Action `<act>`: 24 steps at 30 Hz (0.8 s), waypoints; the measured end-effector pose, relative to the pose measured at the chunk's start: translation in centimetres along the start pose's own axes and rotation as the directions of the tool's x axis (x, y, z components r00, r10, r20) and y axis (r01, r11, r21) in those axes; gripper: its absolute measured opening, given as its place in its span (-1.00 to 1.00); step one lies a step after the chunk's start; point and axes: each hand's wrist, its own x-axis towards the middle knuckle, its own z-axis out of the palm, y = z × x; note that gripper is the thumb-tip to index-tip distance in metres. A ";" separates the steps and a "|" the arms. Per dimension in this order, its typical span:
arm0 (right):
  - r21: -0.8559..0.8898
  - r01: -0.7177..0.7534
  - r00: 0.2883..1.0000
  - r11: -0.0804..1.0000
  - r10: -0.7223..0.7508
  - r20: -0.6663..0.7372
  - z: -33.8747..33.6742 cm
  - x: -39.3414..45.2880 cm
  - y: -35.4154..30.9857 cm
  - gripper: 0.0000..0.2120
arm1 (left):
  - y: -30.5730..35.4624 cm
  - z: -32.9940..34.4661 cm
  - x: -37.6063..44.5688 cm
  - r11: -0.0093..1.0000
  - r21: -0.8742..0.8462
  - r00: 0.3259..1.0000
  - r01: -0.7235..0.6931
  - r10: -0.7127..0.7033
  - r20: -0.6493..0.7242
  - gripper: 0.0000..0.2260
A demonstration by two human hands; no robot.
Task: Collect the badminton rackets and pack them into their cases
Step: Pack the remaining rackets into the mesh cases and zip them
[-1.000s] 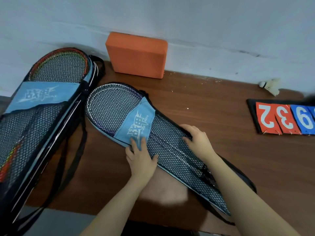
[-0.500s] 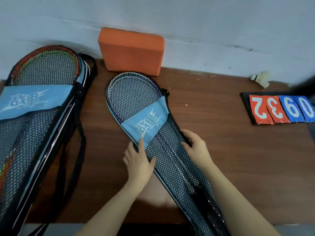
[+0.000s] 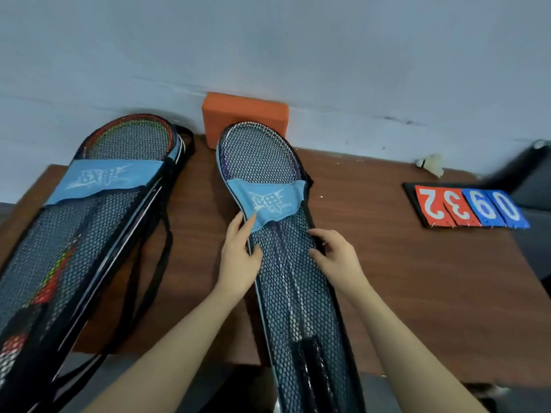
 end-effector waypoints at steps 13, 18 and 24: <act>0.237 0.284 0.911 0.929 -0.184 -0.370 2.3 -2.8 -15.2 -0.70 | 7.0 -14.2 0.1 0.972 0.067 0.953 -0.227 0.236 -0.189 -0.43; 0.190 0.341 0.901 0.921 -0.262 -0.346 6.5 -1.0 -21.1 -0.69 | 5.3 -21.1 1.8 0.964 0.142 0.944 -0.226 0.253 -0.213 -0.46; 0.140 0.301 0.923 0.943 -0.251 -0.292 14.3 2.6 -26.7 -0.68 | -0.5 -29.2 6.0 0.962 0.230 0.971 -0.145 0.183 -0.152 -0.48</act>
